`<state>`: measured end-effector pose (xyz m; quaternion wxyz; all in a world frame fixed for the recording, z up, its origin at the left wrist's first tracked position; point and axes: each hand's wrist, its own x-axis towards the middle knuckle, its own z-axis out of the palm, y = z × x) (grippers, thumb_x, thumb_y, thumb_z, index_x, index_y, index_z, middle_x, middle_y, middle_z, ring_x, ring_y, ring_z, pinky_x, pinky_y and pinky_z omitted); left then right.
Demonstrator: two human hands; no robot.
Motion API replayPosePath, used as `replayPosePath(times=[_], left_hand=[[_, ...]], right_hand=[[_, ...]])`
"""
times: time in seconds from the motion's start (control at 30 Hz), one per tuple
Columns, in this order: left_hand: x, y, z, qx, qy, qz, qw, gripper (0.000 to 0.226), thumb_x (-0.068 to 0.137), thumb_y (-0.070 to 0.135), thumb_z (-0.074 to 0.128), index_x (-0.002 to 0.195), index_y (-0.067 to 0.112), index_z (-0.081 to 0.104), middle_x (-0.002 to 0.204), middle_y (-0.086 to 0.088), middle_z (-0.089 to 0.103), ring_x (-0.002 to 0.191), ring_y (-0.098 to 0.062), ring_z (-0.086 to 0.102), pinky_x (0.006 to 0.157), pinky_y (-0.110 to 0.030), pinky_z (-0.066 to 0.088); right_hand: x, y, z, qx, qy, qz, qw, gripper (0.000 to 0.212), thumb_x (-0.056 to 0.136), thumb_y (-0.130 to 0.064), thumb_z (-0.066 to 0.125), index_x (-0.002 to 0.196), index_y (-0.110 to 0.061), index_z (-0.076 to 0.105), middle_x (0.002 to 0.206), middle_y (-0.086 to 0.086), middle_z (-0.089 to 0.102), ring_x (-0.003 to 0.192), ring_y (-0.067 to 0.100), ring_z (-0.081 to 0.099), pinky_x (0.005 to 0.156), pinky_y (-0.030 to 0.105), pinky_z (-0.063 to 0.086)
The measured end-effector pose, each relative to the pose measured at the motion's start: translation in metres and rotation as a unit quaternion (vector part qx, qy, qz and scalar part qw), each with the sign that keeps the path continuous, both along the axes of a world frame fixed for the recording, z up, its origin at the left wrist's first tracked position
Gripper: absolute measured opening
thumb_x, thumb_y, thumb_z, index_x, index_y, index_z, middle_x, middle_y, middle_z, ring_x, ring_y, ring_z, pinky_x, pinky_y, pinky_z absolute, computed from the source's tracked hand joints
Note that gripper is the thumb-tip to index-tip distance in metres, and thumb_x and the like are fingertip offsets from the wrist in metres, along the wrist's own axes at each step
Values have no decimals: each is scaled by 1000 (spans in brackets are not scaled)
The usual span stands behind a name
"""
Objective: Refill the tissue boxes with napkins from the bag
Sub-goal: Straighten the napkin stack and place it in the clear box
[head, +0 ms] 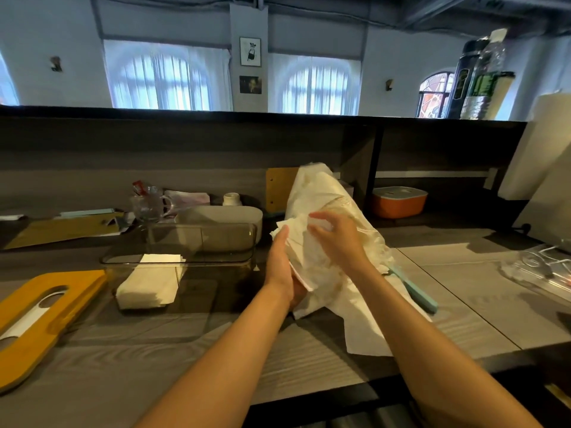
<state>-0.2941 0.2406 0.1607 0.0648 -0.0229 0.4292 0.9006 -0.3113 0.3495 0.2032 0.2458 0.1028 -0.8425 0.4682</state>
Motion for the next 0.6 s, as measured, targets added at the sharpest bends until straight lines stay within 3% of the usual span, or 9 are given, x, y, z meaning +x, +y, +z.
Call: replayPosePath(times=[0.07, 0.13, 0.2, 0.27, 0.3, 0.37, 0.47, 0.53, 0.6], left_hand=[[-8, 2, -2, -36, -23, 39, 998, 67, 74, 47, 75, 133, 20, 58, 115, -16, 71, 105, -37, 68, 93, -59, 53], [-14, 4, -5, -52, -46, 79, 994, 63, 76, 35, 78, 132, 19, 55, 114, -16, 70, 101, -37, 69, 88, -60, 55], [-15, 3, -6, -69, -45, 97, 992, 49, 86, 28, 74, 130, 20, 53, 114, -15, 68, 100, -35, 68, 88, -58, 56], [-15, 2, -6, -73, -32, 104, 991, 42, 89, 27, 71, 128, 18, 56, 113, -13, 68, 100, -32, 67, 88, -52, 57], [-15, 2, -4, -73, -22, 103, 992, 41, 89, 28, 71, 126, 17, 58, 112, -12, 69, 100, -31, 68, 88, -50, 57], [-12, 1, -3, -53, -5, 87, 995, 52, 81, 40, 76, 126, 19, 61, 113, -12, 71, 103, -30, 69, 92, -52, 55], [-4, -1, 0, -44, 24, 28, 998, 62, 81, 62, 65, 130, 25, 59, 119, -12, 70, 110, -34, 67, 97, -58, 51], [-1, -3, -1, -43, 39, 17, 998, 53, 94, 63, 47, 130, 26, 58, 122, -11, 68, 111, -32, 66, 98, -54, 51], [0, -4, -2, -35, 46, 5, 998, 57, 92, 64, 48, 134, 26, 56, 124, -12, 67, 112, -32, 66, 97, -54, 52]], right_hand=[[-1, 6, -8, 18, 3, 3, 1000, 31, 94, -16, 63, 125, -15, 64, 126, 3, 62, 113, 14, 57, 77, 10, 43], [0, 13, -7, -5, -10, 8, 1000, 36, 93, -15, 63, 129, -18, 61, 121, 1, 63, 105, 12, 59, 73, 10, 43], [4, 19, -5, -5, -20, 11, 1000, 39, 90, -16, 67, 128, -19, 61, 102, -1, 65, 87, 9, 59, 64, 10, 42], [7, 24, -6, 15, -22, 6, 1000, 28, 87, -16, 71, 115, -16, 69, 83, 2, 65, 73, 12, 57, 60, 14, 42], [7, 26, -6, 23, -27, 3, 999, 16, 85, -17, 72, 100, -11, 72, 78, 9, 65, 68, 15, 55, 59, 18, 42], [8, 27, -6, 25, -27, 11, 999, 24, 85, -21, 72, 80, 2, 67, 73, 22, 61, 59, 18, 49, 56, 25, 39], [15, 22, 2, -30, -22, 46, 998, 17, 90, -22, 67, 83, -6, 69, 73, 12, 63, 56, 8, 53, 53, 21, 44], [20, 17, 5, -93, -18, 78, 992, 5, 94, -20, 64, 91, -20, 68, 81, 0, 65, 59, 4, 58, 51, 17, 46], [23, 11, 1, -82, -22, 83, 993, 7, 95, -21, 63, 93, -27, 66, 88, -4, 66, 68, 9, 64, 53, 19, 51]])
